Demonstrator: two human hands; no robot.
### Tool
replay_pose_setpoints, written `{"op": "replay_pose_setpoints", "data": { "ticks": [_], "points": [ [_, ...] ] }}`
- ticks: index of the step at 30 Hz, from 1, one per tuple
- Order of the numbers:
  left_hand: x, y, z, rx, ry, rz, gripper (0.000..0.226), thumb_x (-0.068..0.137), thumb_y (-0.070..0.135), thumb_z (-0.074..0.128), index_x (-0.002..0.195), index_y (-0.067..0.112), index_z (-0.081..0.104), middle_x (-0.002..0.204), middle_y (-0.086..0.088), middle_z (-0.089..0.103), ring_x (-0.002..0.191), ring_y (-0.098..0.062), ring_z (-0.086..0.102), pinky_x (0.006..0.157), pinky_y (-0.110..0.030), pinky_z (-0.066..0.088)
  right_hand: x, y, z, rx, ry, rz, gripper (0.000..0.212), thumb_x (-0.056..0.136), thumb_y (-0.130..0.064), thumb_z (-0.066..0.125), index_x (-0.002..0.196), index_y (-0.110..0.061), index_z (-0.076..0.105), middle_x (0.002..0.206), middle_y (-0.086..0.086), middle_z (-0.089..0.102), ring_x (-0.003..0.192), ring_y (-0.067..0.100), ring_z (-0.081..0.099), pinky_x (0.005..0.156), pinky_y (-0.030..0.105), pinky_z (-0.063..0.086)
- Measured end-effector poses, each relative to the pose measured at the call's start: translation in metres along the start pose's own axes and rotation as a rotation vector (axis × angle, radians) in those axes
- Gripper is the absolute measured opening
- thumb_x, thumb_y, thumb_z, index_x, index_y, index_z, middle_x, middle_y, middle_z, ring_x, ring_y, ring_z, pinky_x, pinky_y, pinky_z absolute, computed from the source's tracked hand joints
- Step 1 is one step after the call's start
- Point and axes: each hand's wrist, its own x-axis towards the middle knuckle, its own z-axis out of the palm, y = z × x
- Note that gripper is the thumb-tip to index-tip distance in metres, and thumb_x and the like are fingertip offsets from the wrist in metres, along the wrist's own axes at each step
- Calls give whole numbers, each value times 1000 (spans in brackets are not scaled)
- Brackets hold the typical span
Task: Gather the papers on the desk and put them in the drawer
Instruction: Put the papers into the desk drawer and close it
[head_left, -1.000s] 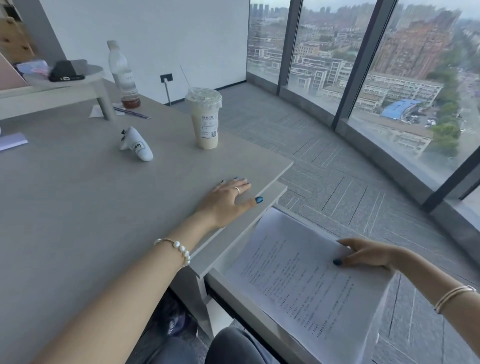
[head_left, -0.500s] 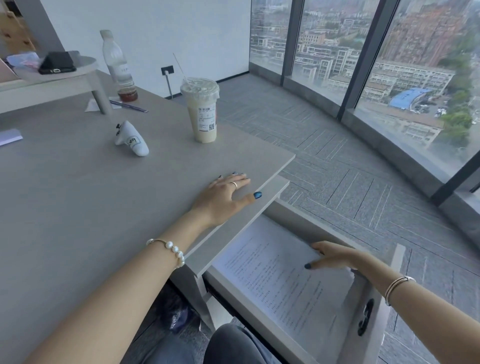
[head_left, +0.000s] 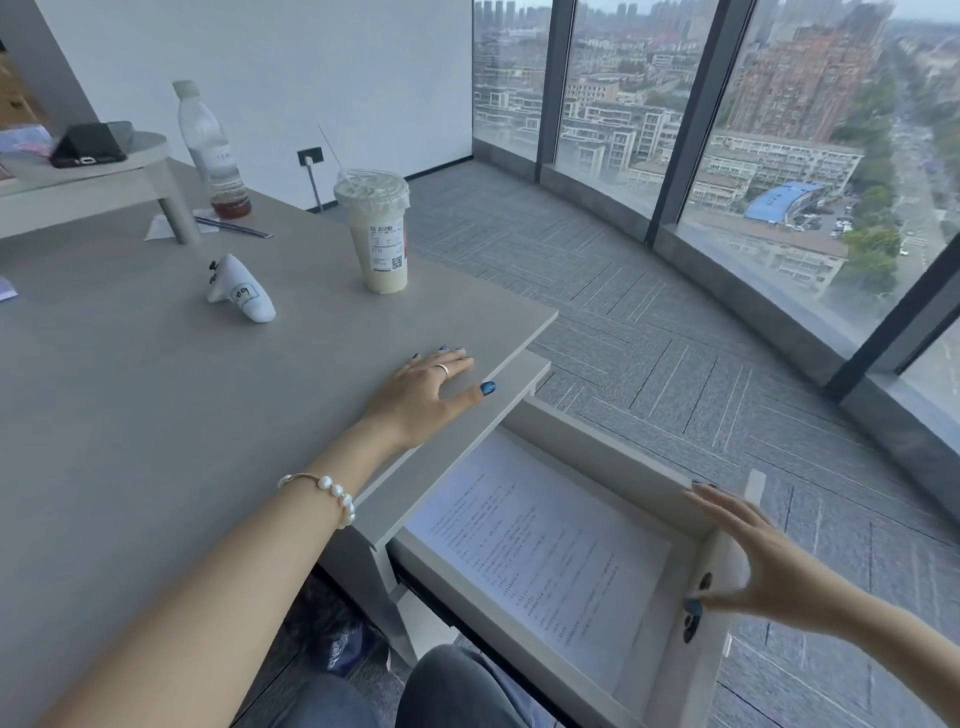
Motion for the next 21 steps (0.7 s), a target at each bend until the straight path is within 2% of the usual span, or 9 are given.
{"op": "replay_pose_setpoints", "data": {
  "ticks": [2,4,5,7,9,10,14,18,21],
  "points": [
    [0,1,0,4,2,-5,75,79,65,38,139,20,40,153,7,31,143,-5,18,118,-29,6,-24,9,5,7,-20,69,133,37,-86,61,137,-39,-13,145,-23,-12,136,1,-4,118,36,8],
    [0,1,-1,12,6,-7,71,82,62,40,139,19,39,153,6,31,143,-6,18,118,-29,6,-38,9,14,48,-33,128,147,30,-89,59,134,-28,-25,143,-19,-21,139,3,-7,119,34,6],
    [-1,1,-1,16,5,-7,70,83,61,41,139,19,39,153,6,30,143,-6,18,119,-30,6,-42,7,19,89,-31,151,153,27,-89,58,136,-23,-25,144,-17,-21,142,7,-4,119,33,8],
    [-1,2,-1,21,2,-9,68,85,59,42,139,18,38,154,6,29,144,-7,17,119,-30,6,-44,3,25,194,-4,197,160,22,-87,62,144,-18,-15,147,-16,-15,144,18,15,118,35,20],
    [-2,2,-2,28,-10,-12,71,83,61,41,140,18,37,154,6,29,144,-6,16,120,-31,6,-44,1,29,268,31,215,162,18,-84,67,146,-17,-6,153,-12,-4,137,20,34,113,35,29],
    [-2,2,-2,32,-14,-15,73,82,63,40,140,19,36,154,6,28,144,-6,16,120,-31,6,-43,1,30,280,45,210,162,17,-83,68,146,-16,-4,154,-10,-1,134,19,38,112,35,31],
    [-3,4,-3,14,4,-25,66,86,57,42,139,18,38,154,6,29,144,-6,17,119,-30,6,-30,-7,34,324,59,172,162,18,-81,70,147,-15,-3,157,-4,0,134,20,39,112,34,31],
    [-3,-2,-10,3,-86,4,63,89,52,40,142,18,33,156,5,24,144,-7,12,118,-26,6,-6,-22,38,353,50,142,156,24,-75,71,147,-14,-4,147,-16,-3,136,22,36,112,34,30],
    [-4,-11,-19,57,-156,52,55,93,41,38,143,18,30,157,2,22,144,-6,12,115,-20,5,10,-34,42,349,70,129,151,28,-73,71,147,-15,-2,157,-5,-3,138,23,32,115,38,28]
  ]
}}
